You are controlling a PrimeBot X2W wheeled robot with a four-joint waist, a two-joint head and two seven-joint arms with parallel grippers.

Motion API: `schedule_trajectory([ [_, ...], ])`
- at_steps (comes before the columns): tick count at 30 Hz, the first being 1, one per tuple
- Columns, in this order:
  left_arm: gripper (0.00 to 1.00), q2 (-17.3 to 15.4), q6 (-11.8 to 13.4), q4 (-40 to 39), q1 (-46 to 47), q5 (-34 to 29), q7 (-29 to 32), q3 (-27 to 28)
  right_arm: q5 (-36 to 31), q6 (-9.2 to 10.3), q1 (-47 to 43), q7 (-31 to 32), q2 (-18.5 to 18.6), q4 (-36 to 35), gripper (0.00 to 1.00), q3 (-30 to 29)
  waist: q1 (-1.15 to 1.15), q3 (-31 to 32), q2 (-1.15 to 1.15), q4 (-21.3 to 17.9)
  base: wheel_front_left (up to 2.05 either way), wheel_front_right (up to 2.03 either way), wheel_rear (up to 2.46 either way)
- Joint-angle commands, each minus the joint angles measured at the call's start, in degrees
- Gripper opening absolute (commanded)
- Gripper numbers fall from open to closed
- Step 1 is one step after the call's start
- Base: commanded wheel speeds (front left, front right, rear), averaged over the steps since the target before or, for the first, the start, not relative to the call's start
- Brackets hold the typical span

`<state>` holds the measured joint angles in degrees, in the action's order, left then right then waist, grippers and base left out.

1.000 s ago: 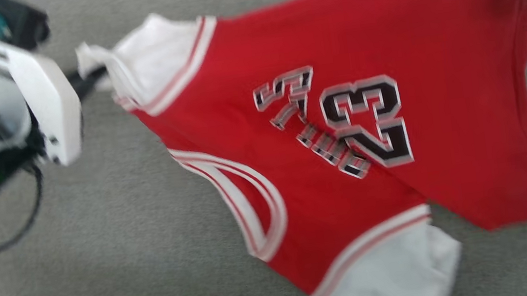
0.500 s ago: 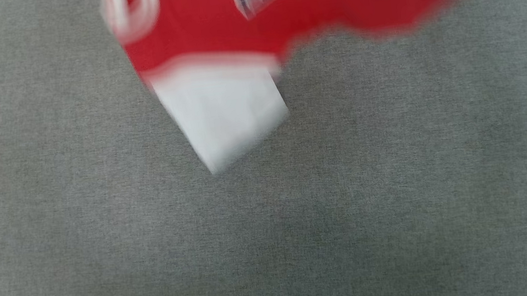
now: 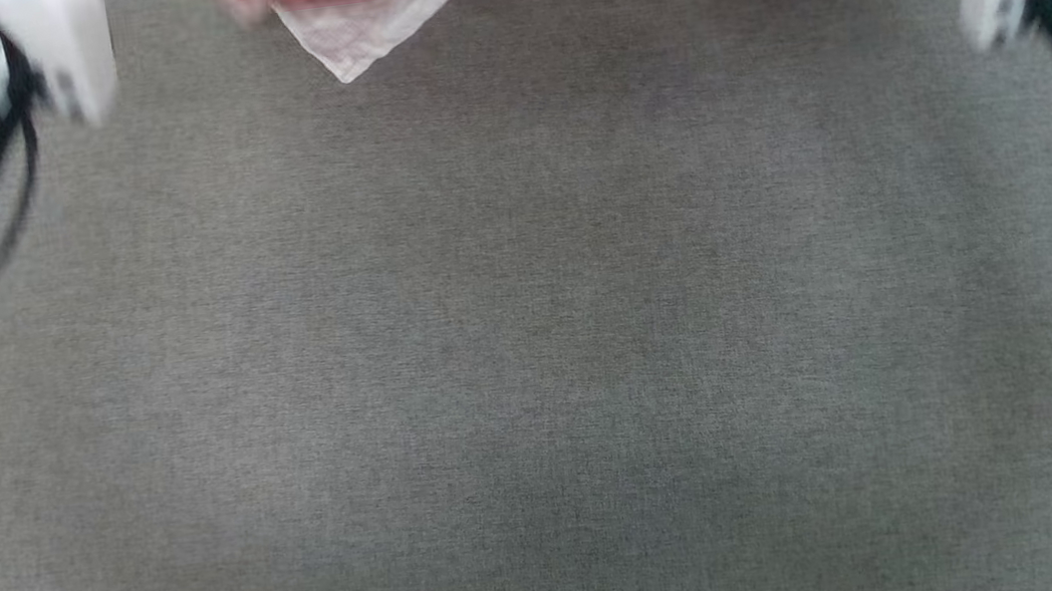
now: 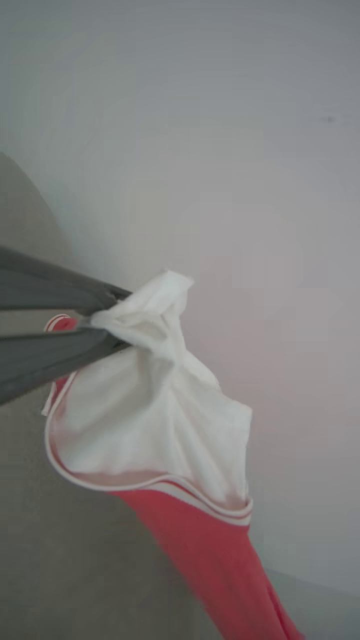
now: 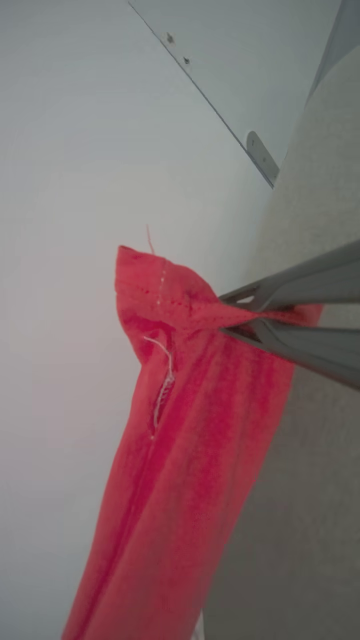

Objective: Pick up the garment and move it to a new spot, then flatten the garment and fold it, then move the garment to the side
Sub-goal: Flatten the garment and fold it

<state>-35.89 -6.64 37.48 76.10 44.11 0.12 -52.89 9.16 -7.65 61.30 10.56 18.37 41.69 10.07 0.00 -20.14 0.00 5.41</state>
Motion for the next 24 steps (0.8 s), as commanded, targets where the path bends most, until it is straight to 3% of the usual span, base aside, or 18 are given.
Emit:
schedule_trajectory([
  [1, 0.0, -1.29, -0.33, -1.33, -4.05, 1.51, 1.58, -1.3, 2.56, 0.29, -3.55, 1.84, 0.91, -1.05, 0.0, 1.08, 0.0, 0.45, 0.0, 0.24, 0.0, 0.0, 0.0],
  [9, 0.0, -5.74, -0.41, -10.88, -17.32, 10.16, 10.29, -4.07, 11.52, 0.29, -16.26, 8.91, 4.55, -9.33, 0.0, 5.1, 0.0, 2.06, 0.0, 0.74, 0.0, 0.0, 0.0],
  [11, 0.0, -7.25, 0.77, -14.6, -21.1, 12.76, 12.63, -4.37, 13.34, 0.29, -19.97, 10.85, 5.89, -12.66, 0.0, 6.0, 0.0, 2.5, 0.0, 0.77, 0.0, 0.0, 0.0],
  [24, 0.0, -17.68, 14.44, -39.53, -42.02, 22.8, 17.43, -6.67, 24.42, 0.18, -42.32, 23.37, 15.82, -34.85, 0.0, 7.69, 0.0, 3.66, 0.0, 0.47, 0.0, 0.0, 0.0],
])
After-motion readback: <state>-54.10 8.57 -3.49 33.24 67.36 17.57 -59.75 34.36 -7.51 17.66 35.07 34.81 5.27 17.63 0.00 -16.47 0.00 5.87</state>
